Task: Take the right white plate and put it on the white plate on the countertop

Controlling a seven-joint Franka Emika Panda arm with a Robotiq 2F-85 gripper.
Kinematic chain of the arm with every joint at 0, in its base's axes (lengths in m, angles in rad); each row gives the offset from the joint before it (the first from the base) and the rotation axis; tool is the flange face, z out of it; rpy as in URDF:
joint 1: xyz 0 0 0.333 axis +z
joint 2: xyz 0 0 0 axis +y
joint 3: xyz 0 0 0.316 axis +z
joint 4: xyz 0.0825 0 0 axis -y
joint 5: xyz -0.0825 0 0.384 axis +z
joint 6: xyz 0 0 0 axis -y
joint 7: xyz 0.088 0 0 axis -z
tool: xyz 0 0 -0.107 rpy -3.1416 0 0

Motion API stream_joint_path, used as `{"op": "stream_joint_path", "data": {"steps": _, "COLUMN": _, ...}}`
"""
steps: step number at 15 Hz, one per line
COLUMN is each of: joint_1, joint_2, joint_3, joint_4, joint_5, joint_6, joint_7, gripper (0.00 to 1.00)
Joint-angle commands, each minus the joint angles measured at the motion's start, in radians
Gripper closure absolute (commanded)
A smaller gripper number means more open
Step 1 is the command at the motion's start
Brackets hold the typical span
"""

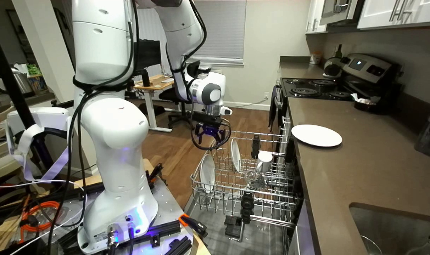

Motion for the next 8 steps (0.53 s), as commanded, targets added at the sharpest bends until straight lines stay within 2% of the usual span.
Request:
{"op": "stream_joint_path", "data": {"steps": 1, "joint_1": -0.015, "joint_2": 0.002, "joint_3": 0.015, "joint_4": 0.002, "joint_5": -0.005, "joint_6": -0.002, "joint_7": 0.004, "gripper": 0.00}}
{"op": "stream_joint_path", "data": {"steps": 3, "joint_1": -0.010, "joint_2": -0.003, "joint_3": 0.010, "joint_4": -0.004, "joint_5": -0.015, "joint_6": 0.013, "joint_7": 0.025, "gripper": 0.00}}
{"op": "stream_joint_path", "data": {"steps": 8, "joint_1": -0.014, "joint_2": 0.098, "joint_3": -0.015, "joint_4": -0.031, "joint_5": -0.065, "joint_6": 0.200, "joint_7": 0.050, "gripper": 0.00}}
